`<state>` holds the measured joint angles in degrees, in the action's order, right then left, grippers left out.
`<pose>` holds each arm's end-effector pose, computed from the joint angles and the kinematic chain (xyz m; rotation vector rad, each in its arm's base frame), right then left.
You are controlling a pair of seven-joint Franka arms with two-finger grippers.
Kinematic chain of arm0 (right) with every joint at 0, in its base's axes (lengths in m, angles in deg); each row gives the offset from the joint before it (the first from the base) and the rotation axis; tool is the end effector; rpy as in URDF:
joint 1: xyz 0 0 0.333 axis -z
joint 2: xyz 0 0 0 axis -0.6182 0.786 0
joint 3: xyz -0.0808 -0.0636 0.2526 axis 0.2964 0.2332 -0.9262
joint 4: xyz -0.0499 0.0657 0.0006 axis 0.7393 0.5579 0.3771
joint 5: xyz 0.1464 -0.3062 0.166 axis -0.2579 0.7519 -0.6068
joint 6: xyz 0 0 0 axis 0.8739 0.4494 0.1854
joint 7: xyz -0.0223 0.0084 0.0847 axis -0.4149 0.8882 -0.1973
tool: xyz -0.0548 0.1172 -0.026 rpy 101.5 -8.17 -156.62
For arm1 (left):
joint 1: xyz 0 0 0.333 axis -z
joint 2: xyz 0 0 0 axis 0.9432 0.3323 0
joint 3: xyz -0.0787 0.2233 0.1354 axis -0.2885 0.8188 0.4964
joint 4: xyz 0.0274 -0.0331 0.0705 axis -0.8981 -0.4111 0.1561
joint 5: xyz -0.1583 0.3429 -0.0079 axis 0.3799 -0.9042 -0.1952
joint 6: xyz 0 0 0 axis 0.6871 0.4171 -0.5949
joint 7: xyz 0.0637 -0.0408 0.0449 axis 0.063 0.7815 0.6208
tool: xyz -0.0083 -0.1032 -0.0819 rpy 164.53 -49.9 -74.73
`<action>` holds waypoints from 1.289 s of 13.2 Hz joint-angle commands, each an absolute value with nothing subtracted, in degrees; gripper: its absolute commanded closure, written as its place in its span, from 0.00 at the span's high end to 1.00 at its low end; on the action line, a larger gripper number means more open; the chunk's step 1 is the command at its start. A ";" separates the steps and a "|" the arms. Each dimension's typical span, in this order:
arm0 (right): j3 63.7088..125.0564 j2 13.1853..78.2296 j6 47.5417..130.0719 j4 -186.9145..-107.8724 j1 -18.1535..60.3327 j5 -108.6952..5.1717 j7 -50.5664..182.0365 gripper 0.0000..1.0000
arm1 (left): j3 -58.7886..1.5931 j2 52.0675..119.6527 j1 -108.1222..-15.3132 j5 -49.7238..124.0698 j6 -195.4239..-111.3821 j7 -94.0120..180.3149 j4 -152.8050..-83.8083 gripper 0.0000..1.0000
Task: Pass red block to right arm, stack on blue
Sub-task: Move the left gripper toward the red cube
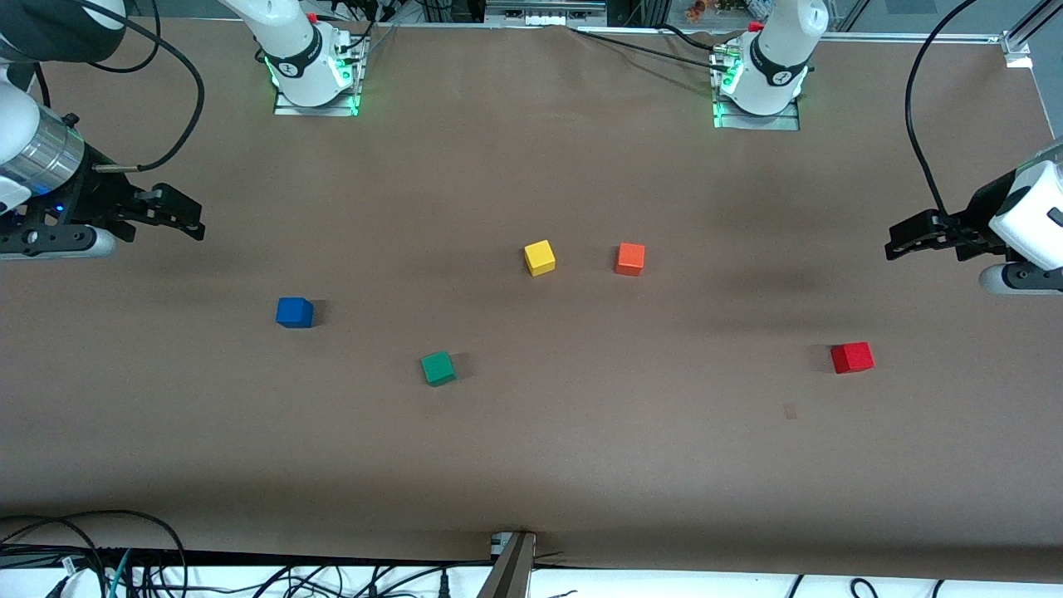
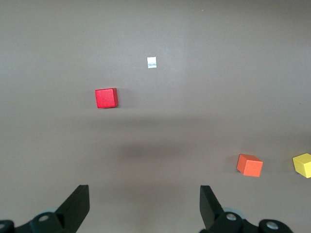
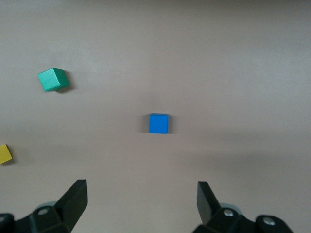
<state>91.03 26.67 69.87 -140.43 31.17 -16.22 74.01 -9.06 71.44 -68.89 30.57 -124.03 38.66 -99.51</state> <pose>0.5652 0.0522 0.5081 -3.1200 -0.0416 -0.0006 0.5828 -0.0107 0.5162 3.1033 0.0415 -0.1208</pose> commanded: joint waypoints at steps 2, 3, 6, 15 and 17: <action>91.04 26.90 69.25 -139.69 31.24 -15.36 73.32 1.00 | -9.13 72.37 -69.10 31.35 -123.16 38.63 -97.61 1.00; 91.04 26.90 69.16 -139.69 31.24 -15.36 73.32 1.00 | -9.13 72.37 -69.10 31.35 -123.16 38.55 -97.61 1.00; 91.04 26.90 69.07 -139.69 31.24 -15.36 73.32 1.00 | -8.87 73.68 -69.27 30.56 -123.16 38.37 -97.78 1.00; 90.95 26.90 68.90 -139.69 30.54 -13.25 73.40 1.00 | -8.25 84.57 -72.96 28.01 -132.20 35.65 -99.53 1.00; 90.95 26.90 68.90 -139.69 30.54 -13.25 73.40 1.00 | -8.25 85.55 -73.67 28.09 -137.46 33.20 -102.69 1.00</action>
